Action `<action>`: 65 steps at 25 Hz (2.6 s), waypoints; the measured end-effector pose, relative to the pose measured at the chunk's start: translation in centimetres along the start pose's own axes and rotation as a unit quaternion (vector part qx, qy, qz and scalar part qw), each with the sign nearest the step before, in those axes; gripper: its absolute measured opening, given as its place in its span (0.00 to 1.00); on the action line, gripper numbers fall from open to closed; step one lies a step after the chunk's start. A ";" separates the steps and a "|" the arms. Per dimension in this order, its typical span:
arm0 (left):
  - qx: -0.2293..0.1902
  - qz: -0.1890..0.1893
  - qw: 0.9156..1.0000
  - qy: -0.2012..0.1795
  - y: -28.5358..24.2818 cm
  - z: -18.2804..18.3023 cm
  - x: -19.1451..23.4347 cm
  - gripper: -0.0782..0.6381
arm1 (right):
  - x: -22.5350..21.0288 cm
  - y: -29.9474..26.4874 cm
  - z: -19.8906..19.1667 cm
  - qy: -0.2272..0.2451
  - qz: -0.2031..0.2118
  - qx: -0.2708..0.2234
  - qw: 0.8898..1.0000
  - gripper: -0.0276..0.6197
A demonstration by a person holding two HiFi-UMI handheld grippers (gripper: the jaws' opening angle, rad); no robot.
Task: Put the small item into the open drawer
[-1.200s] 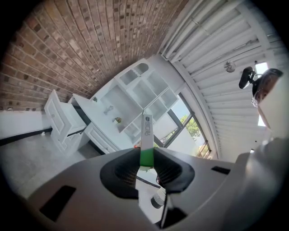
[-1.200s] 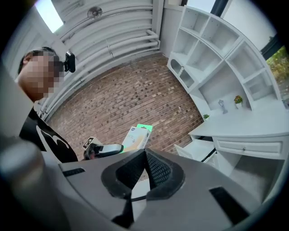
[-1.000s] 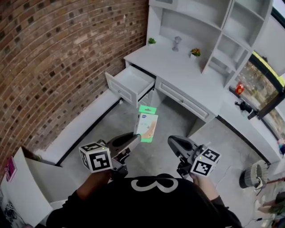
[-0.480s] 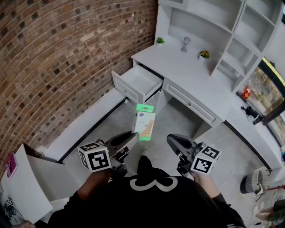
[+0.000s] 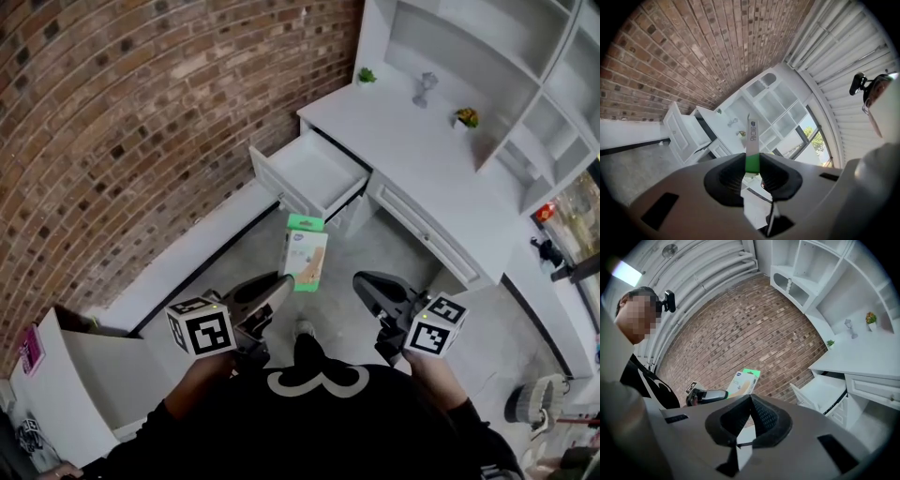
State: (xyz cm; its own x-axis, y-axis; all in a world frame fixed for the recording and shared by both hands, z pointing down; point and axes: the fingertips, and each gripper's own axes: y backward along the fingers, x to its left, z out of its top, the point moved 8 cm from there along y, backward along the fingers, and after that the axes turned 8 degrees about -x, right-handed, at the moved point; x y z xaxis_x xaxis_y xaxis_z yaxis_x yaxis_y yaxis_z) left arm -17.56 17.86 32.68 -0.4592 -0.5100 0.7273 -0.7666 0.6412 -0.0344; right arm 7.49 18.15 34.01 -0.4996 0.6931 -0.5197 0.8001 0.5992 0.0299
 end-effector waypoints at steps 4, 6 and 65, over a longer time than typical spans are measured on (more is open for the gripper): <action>0.005 0.020 1.000 0.003 -2.7 2.8 3.4 0.24 | -3.8 -4.2 1.7 -0.009 0.011 0.000 1.000 0.06; 0.007 0.025 1.000 0.004 -4.3 4.2 4.8 0.24 | -5.6 -5.9 2.5 -0.014 0.013 0.002 1.000 0.06; 0.353 -0.013 0.911 -0.213 -36.9 14.7 29.4 0.24 | -28.6 -17.5 9.4 -0.087 -0.218 -0.112 0.966 0.06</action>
State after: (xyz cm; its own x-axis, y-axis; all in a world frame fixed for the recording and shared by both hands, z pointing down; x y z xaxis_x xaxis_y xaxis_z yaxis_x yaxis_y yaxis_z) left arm -9.39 -29.21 45.24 -0.4548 -0.7918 0.4077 -0.8077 0.1738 -0.5634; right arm 10.95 -15.91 40.34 -0.6938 0.2901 -0.6591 0.4247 0.9040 -0.0491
